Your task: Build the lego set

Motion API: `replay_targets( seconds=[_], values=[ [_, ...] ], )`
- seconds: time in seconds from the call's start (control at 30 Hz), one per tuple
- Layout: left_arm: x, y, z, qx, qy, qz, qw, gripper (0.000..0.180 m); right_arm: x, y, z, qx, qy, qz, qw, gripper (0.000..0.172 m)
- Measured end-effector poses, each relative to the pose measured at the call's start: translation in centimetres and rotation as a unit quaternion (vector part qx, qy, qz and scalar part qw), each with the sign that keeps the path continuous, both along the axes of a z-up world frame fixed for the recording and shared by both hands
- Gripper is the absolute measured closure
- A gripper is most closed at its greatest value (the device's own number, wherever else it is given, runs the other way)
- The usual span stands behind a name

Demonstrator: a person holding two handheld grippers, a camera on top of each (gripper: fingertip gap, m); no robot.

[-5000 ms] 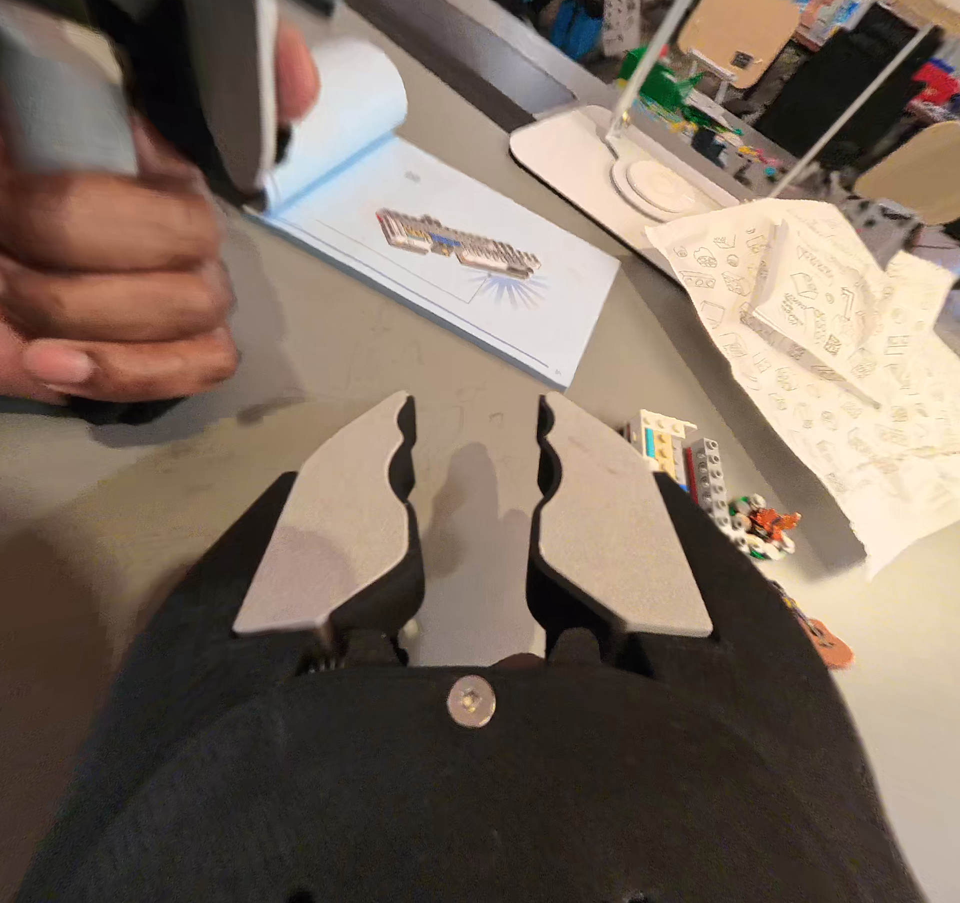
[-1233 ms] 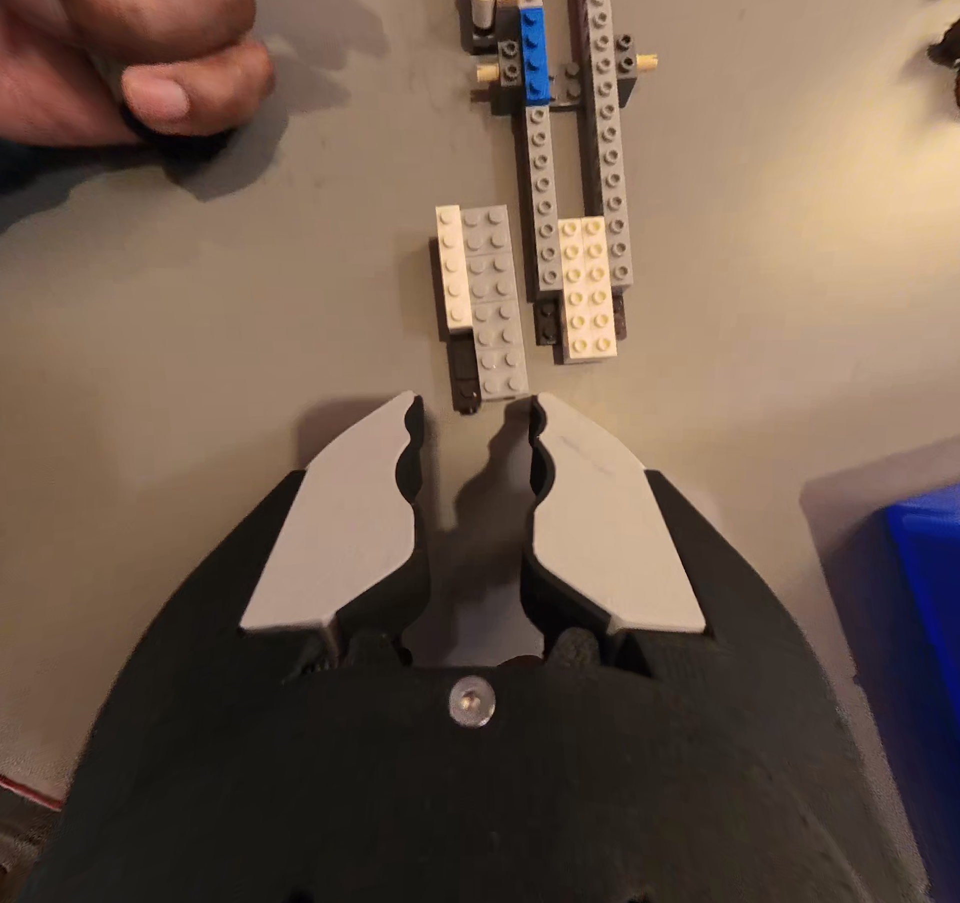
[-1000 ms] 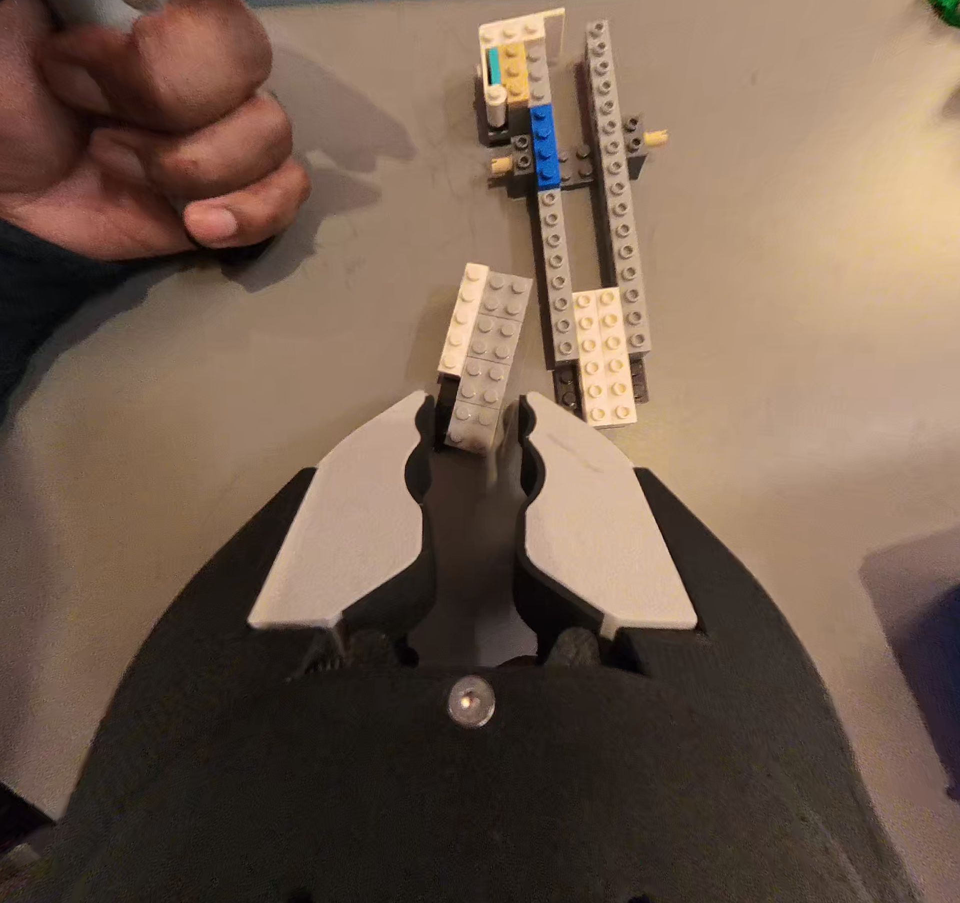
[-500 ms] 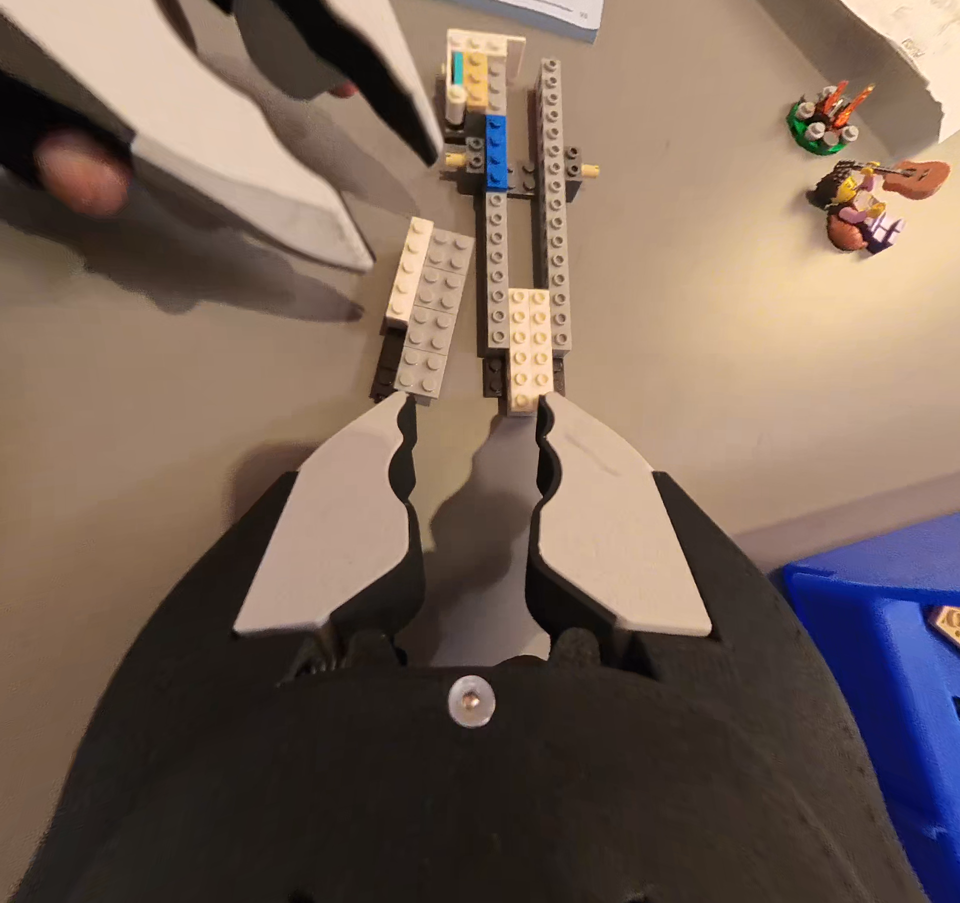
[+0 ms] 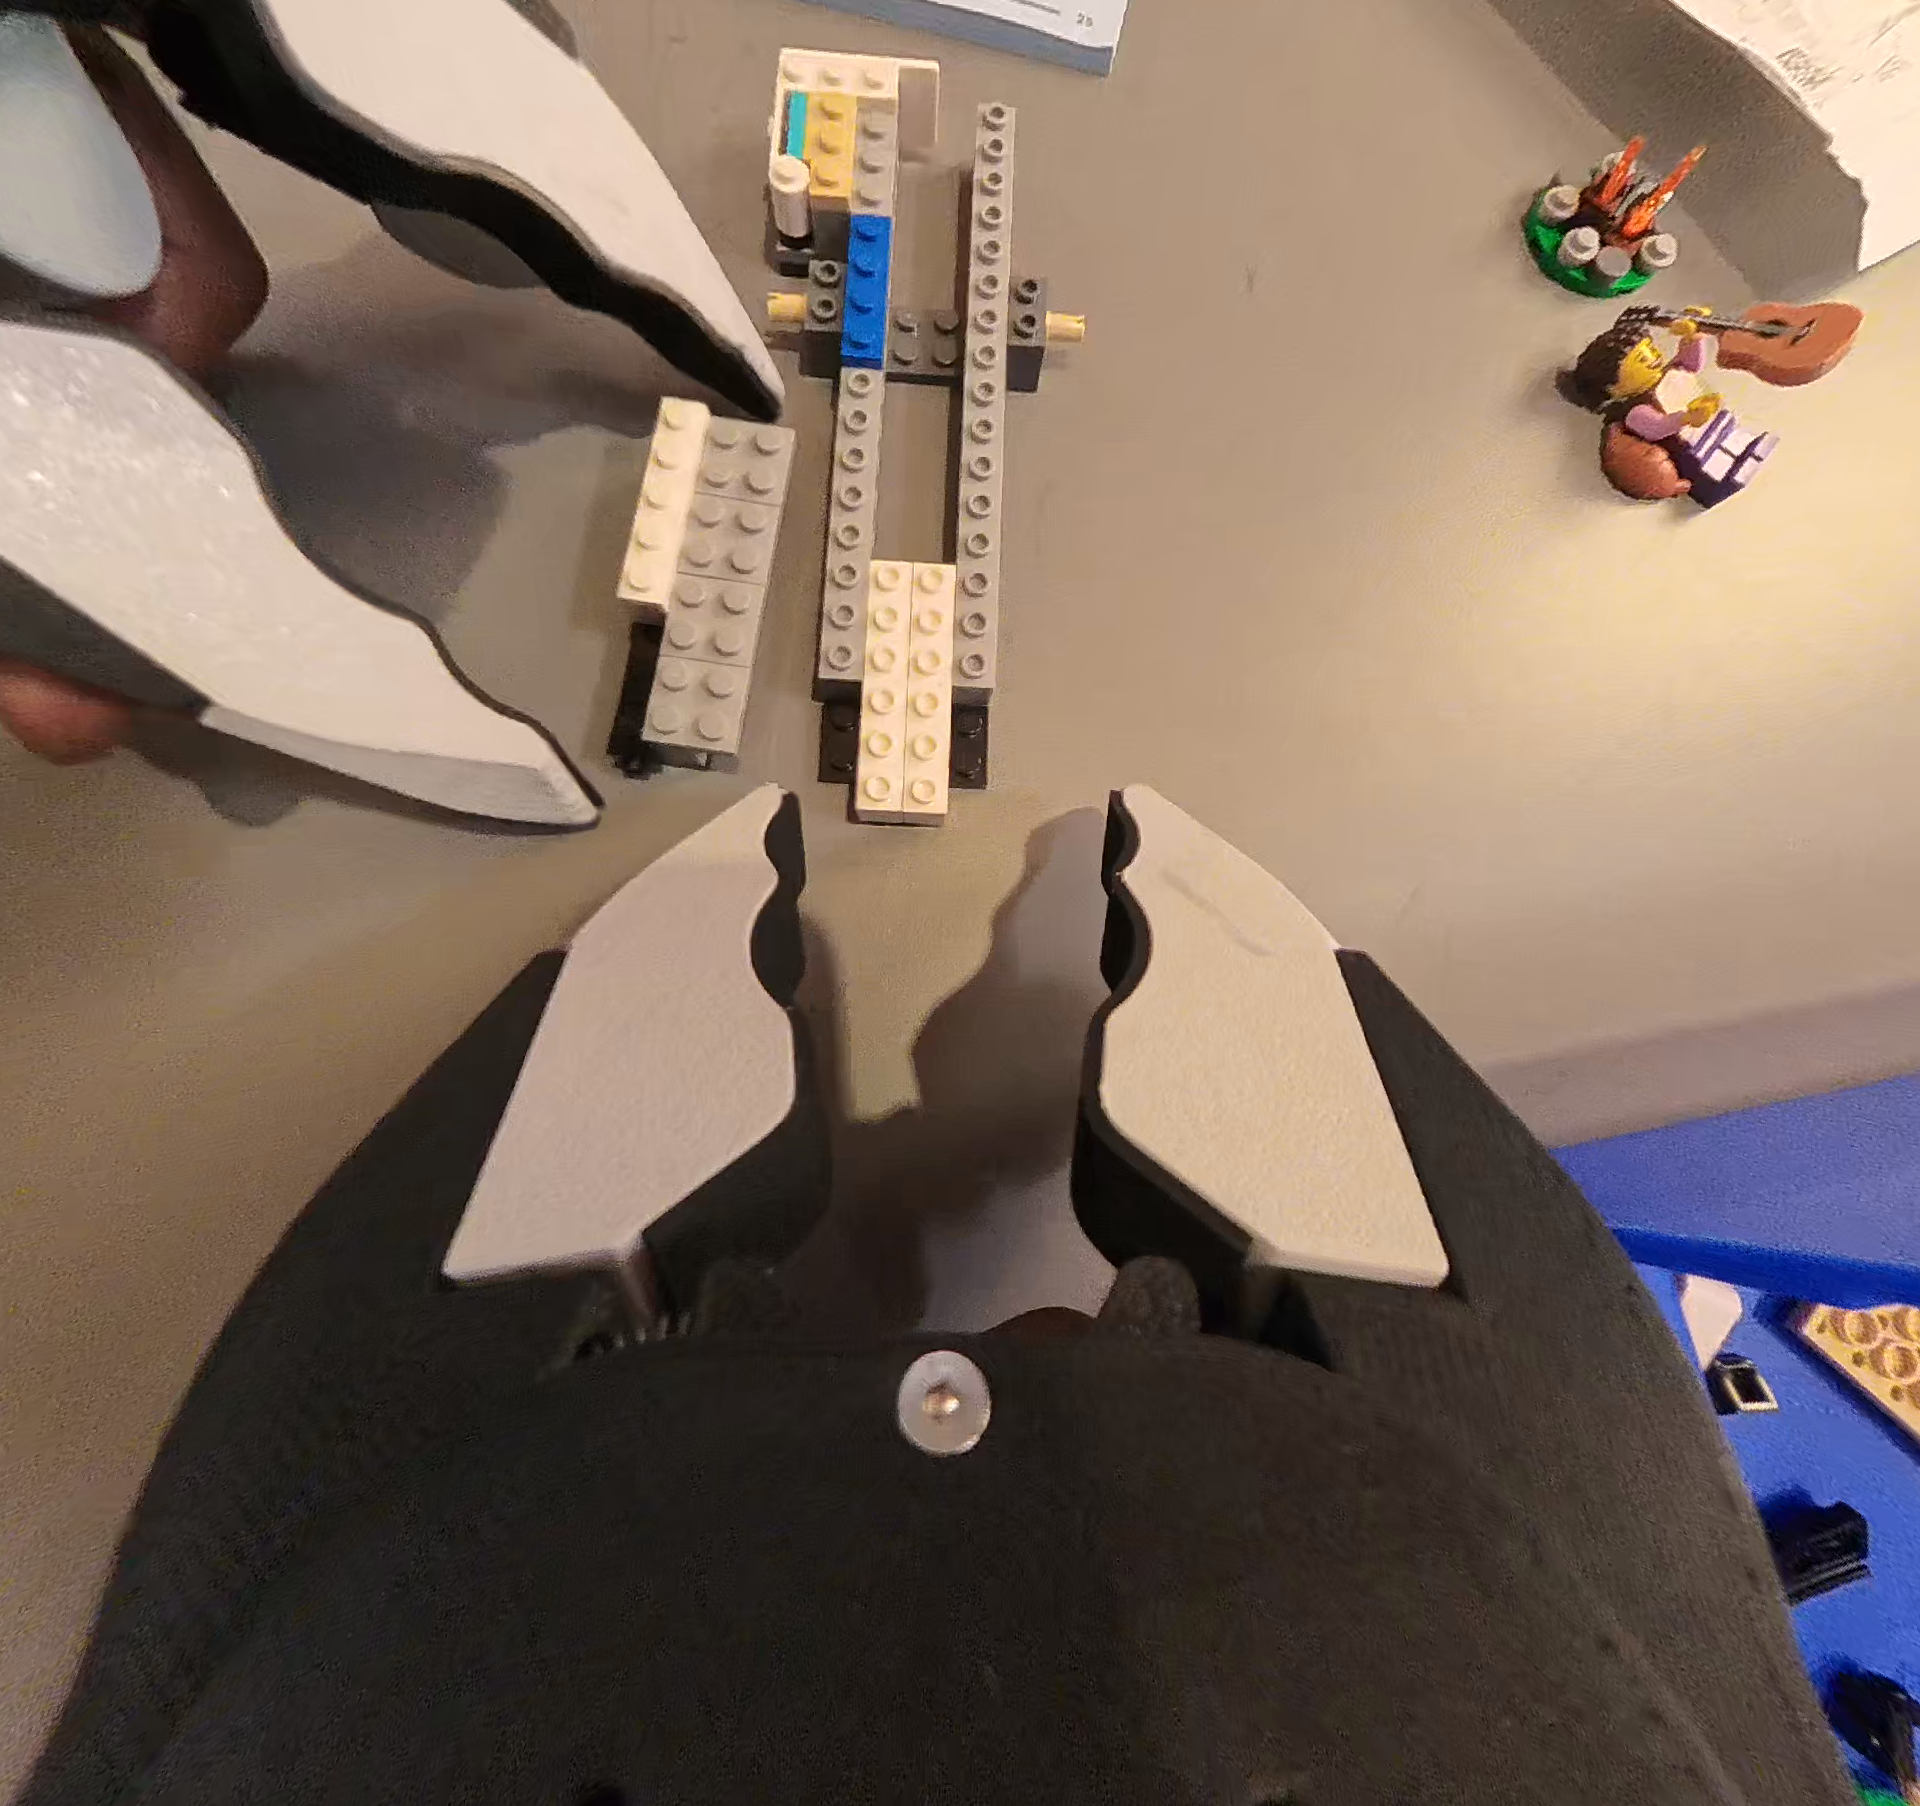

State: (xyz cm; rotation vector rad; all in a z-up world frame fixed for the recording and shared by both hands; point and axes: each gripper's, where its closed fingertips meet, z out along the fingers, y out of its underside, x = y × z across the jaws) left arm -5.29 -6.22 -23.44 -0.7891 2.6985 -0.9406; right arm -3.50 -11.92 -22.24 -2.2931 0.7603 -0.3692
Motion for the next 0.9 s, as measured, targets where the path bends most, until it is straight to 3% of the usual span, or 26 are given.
replay_targets(
  seconds=[0.13, 0.37, 0.9],
  values=[
    [0.9, -0.3, 0.1, 0.0, -0.017, 0.043, 0.999, 0.107, 0.3, 0.0, -0.4, -0.005, 0.004, 0.011, 1.0, 0.116],
    [2.0, 0.1, 0.6, -0.016, -0.036, 0.065, 0.997, 0.107, 0.4, 0.5, -0.4, 0.014, 0.018, 0.055, 0.998, 0.117],
    [2.5, -0.2, 0.8, 0.021, -0.104, 0.031, 0.994, 0.107, -0.4, 1.1, -0.9, 0.018, 0.038, 0.098, 0.994, 0.115]
  ],
)
